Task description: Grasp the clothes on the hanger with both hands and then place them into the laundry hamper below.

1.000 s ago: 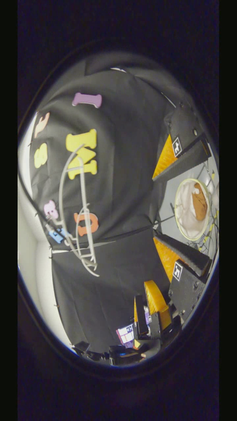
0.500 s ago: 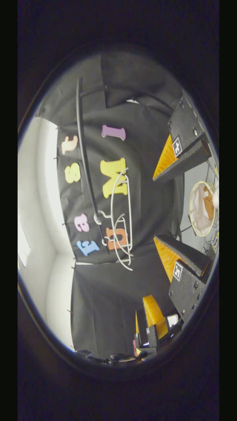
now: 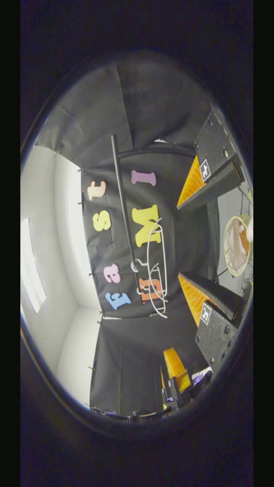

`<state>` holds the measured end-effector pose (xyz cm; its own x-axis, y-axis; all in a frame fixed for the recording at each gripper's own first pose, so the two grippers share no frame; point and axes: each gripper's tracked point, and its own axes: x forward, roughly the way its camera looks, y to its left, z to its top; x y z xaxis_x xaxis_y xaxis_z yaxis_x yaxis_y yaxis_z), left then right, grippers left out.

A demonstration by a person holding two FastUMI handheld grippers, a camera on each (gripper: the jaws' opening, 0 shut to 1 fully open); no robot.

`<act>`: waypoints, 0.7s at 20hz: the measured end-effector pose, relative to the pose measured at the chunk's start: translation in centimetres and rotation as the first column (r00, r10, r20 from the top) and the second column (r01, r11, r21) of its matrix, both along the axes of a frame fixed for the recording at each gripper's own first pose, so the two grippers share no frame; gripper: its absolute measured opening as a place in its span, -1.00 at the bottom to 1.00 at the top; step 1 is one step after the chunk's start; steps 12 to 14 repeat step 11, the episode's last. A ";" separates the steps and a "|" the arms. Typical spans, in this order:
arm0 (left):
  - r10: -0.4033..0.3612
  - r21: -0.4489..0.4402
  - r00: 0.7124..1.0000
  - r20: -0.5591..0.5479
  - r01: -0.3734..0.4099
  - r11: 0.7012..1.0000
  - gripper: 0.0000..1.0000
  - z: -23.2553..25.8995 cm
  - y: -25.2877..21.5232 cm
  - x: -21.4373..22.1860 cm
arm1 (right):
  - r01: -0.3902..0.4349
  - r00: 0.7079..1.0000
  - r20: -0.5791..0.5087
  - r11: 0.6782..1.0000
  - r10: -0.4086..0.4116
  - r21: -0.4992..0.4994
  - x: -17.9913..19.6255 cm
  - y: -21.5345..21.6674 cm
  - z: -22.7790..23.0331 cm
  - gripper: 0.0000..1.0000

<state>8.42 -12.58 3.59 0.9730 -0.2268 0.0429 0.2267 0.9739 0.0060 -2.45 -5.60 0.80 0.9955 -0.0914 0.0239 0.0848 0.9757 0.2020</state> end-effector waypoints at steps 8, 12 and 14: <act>-0.019 -0.020 1.000 0.003 0.019 1.000 0.97 1.4 -3.1 -0.5 | 0.029 0.999 0.016 1.000 -0.029 0.010 -2.1 -2.4 0.7 1.00; 0.002 -0.007 1.000 0.005 -0.002 1.000 0.97 1.8 -2.7 -1.0 | 0.012 1.000 0.027 1.000 -0.012 0.002 -1.9 -2.0 1.0 1.00; 0.002 -0.007 1.000 0.005 -0.002 1.000 0.97 1.8 -2.7 -1.0 | 0.012 1.000 0.027 1.000 -0.012 0.002 -1.9 -2.0 1.0 1.00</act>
